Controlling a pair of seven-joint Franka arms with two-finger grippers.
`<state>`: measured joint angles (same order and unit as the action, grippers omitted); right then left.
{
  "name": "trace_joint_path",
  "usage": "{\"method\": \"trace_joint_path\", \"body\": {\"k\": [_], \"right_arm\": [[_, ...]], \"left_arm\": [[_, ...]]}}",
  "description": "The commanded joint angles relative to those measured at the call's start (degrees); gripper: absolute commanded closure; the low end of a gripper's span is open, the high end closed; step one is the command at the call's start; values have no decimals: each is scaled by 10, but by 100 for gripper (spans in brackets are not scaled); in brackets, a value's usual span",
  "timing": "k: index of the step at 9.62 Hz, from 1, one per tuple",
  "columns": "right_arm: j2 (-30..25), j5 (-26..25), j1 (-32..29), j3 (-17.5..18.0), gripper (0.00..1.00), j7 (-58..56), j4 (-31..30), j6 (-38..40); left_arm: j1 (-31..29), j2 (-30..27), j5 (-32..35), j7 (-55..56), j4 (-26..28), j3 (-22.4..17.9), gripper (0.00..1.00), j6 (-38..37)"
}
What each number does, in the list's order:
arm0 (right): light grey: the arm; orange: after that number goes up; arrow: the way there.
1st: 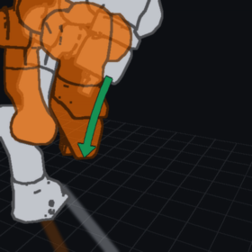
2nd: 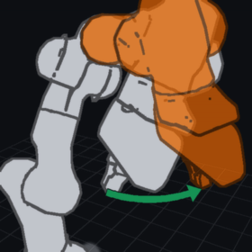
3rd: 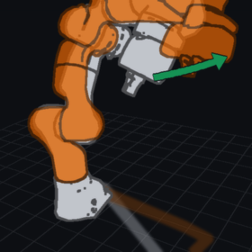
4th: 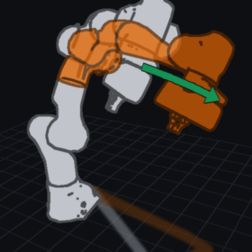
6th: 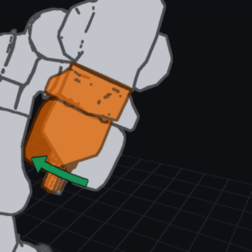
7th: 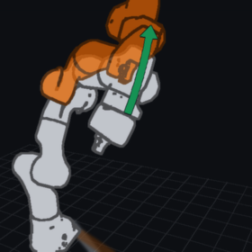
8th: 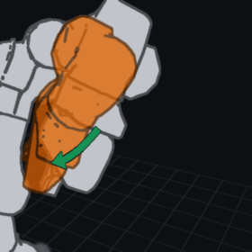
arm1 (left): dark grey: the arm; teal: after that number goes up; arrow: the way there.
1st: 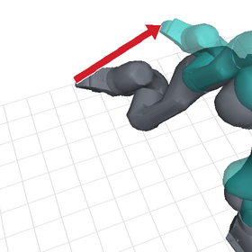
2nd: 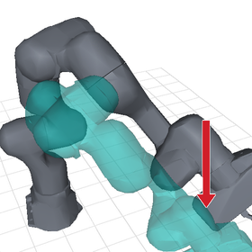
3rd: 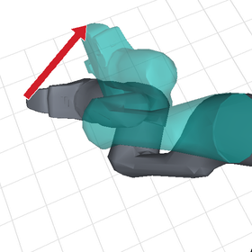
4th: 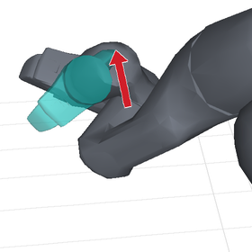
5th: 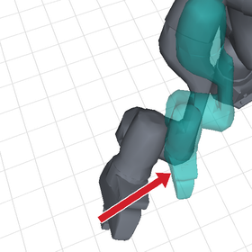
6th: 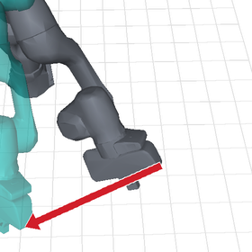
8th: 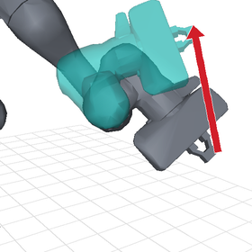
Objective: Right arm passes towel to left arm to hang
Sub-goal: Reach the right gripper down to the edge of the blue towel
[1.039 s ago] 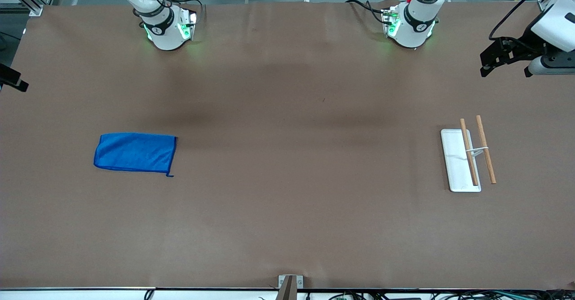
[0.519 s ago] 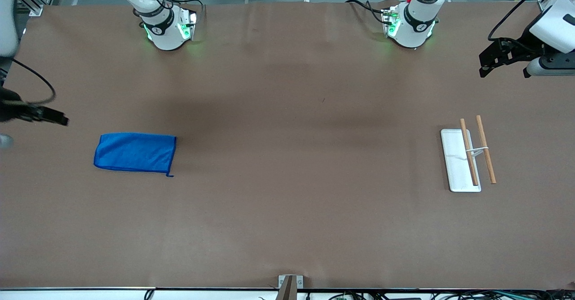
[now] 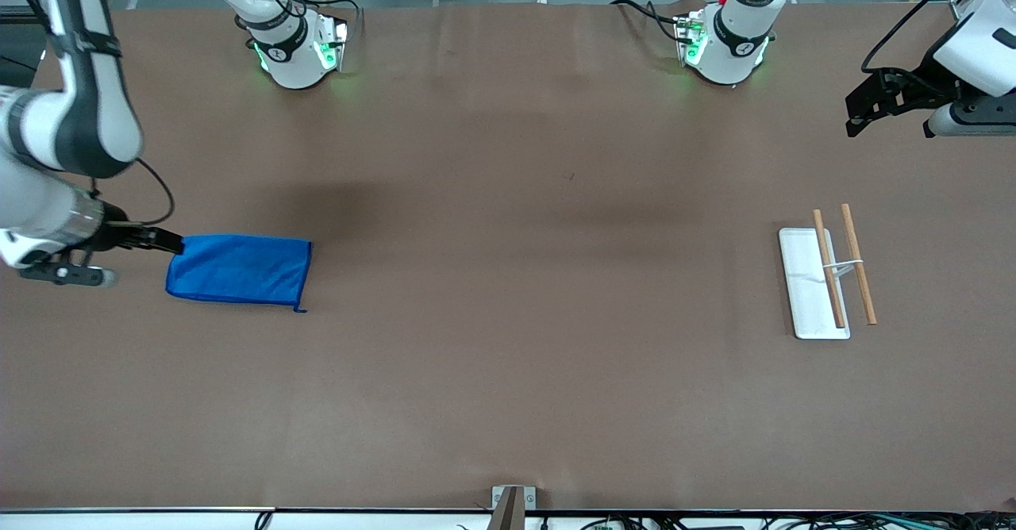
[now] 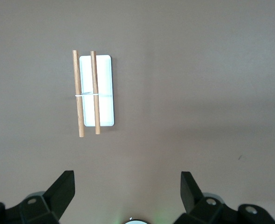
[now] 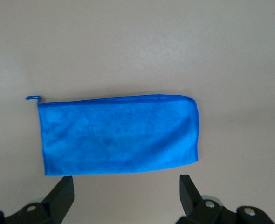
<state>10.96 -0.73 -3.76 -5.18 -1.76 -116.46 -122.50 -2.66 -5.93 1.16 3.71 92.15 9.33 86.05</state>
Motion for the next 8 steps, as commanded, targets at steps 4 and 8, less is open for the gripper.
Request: {"method": "trace_joint_path", "body": {"k": [4,8], "right_arm": [[94,3,10,1,0,2,-50,-146],[107,4,12,1,0,4,-112,-242]], "left_arm": [[5,11,3,0,2,3,0,-8],[3,14,4,-3,1,3,0,-8]]}}
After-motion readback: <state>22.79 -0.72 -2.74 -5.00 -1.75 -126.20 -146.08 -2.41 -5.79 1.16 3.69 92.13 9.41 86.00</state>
